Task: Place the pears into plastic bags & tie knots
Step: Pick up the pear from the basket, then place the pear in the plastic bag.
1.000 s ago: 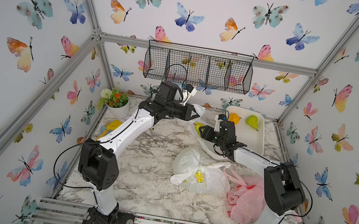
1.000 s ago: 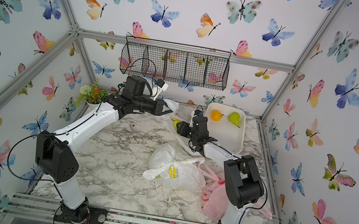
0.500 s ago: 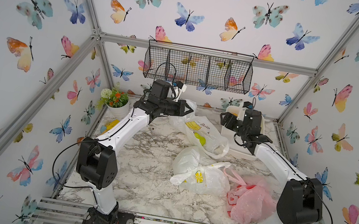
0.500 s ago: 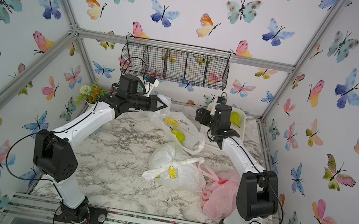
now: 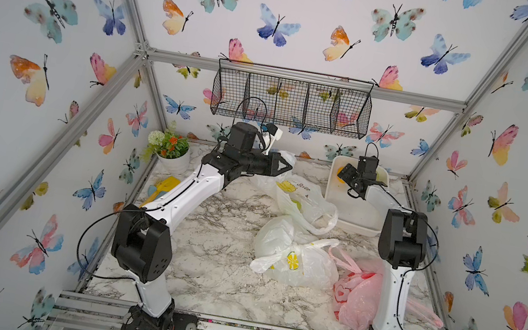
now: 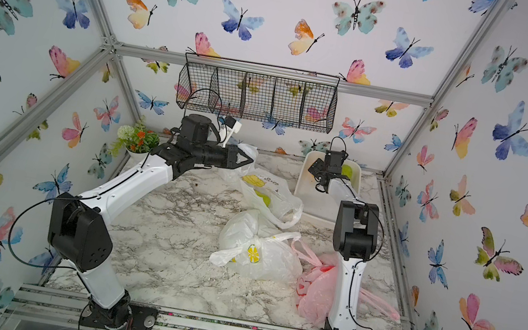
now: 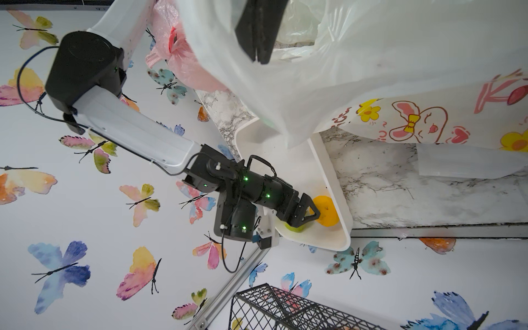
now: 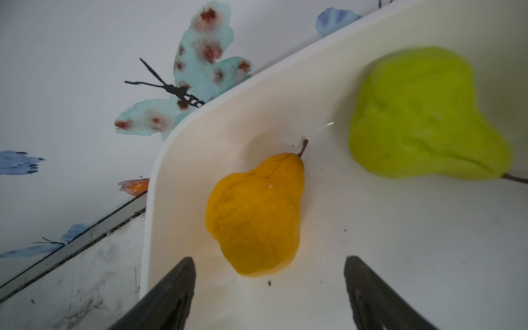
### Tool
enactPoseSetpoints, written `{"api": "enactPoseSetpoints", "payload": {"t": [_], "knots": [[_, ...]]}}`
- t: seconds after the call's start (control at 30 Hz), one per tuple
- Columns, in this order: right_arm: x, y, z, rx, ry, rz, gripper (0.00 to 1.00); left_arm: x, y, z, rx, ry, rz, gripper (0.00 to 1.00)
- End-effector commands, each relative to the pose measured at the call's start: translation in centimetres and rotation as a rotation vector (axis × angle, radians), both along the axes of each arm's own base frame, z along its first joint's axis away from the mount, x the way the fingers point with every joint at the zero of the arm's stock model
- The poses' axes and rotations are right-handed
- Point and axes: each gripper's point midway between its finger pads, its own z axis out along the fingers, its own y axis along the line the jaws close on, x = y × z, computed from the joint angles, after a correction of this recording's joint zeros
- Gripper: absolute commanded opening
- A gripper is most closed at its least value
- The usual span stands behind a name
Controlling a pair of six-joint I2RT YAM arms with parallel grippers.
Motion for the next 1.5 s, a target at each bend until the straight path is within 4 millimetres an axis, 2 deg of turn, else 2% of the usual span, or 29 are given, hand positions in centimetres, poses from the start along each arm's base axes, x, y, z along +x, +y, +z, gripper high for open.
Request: {"api": "enactPoseSetpoints", "payload": {"t": [0.0,0.17,0.23,0.33,0.4,0.47,0.53,0.6,0.67,0.77,0.83,0.93,1.0,1.07,1.1,1.17,1.27,1.33,1.37,1.47], "knots": [[1.3,0.2,-1.3,0.045,0.012,-0.038,0.83,-0.8,0.2,1.7,-0.001,-0.049,-0.009,0.0],[2.8,0.4,-5.2,0.053,0.057,-0.054,0.81,-0.8,0.3,1.9,0.011,-0.058,-0.009,0.0],[3.1,0.5,-5.3,0.061,0.046,-0.055,0.76,-0.8,0.3,2.0,0.013,-0.057,-0.008,0.0],[2.7,1.1,-2.9,0.081,-0.035,-0.009,0.59,-0.9,0.5,1.9,0.02,-0.059,-0.003,0.0],[2.1,1.3,-0.4,0.078,-0.083,0.024,0.5,-0.9,0.6,1.8,0.022,-0.059,0.003,0.0],[0.8,1.5,2.1,0.075,-0.114,0.052,0.45,-0.9,0.5,1.7,0.019,-0.058,0.003,0.0],[-1.3,1.9,4.9,0.102,-0.156,0.09,0.43,-0.7,0.5,1.9,0.015,-0.063,0.004,0.0],[-4.0,3.2,7.0,0.171,-0.173,0.163,0.42,-0.6,0.4,2.2,0.012,-0.073,0.007,0.0],[-7.6,5.6,9.0,0.244,-0.175,0.284,0.41,-0.2,0.5,2.5,0.016,-0.084,0.01,0.0],[-14.2,9.2,11.6,0.281,-0.194,0.451,0.4,0.3,0.4,2.4,0.027,-0.086,0.014,0.0],[-18.5,11.0,11.6,0.27,-0.152,0.535,0.4,0.5,0.2,2.4,0.032,-0.085,0.009,0.0],[-23.5,13.7,10.6,0.294,-0.086,0.637,0.37,0.5,-0.1,2.6,0.018,-0.085,-0.002,0.0],[-25.8,15.9,9.8,0.316,-0.036,0.694,0.35,0.5,-0.5,2.7,0.013,-0.086,-0.013,0.0],[-27.3,18.5,9.7,0.328,-0.022,0.742,0.34,0.4,-0.7,2.7,0.013,-0.087,-0.019,0.0],[-27.5,19.7,9.4,0.337,-0.027,0.747,0.33,0.4,-0.8,2.7,0.013,-0.087,-0.019,0.0],[-26.7,20.7,8.7,0.391,-0.014,0.717,0.33,0.2,-1.0,2.5,0.012,-0.082,-0.029,0.0],[-23.6,21.0,7.8,0.384,-0.031,0.637,0.34,-0.4,-1.3,2.6,0.012,-0.082,-0.04,0.0],[-21.6,21.3,7.5,0.38,-0.062,0.6,0.4,-0.6,-1.1,2.5,0.016,-0.078,-0.038,0.0],[-20.7,21.6,6.7,0.389,-0.05,0.57,0.45,-0.8,-1.1,2.3,0.017,-0.076,-0.043,0.0],[-18.0,21.3,3.7,0.367,0.002,0.454,0.5,-1.3,-1.3,1.7,0.021,-0.062,-0.059,0.0]]}}
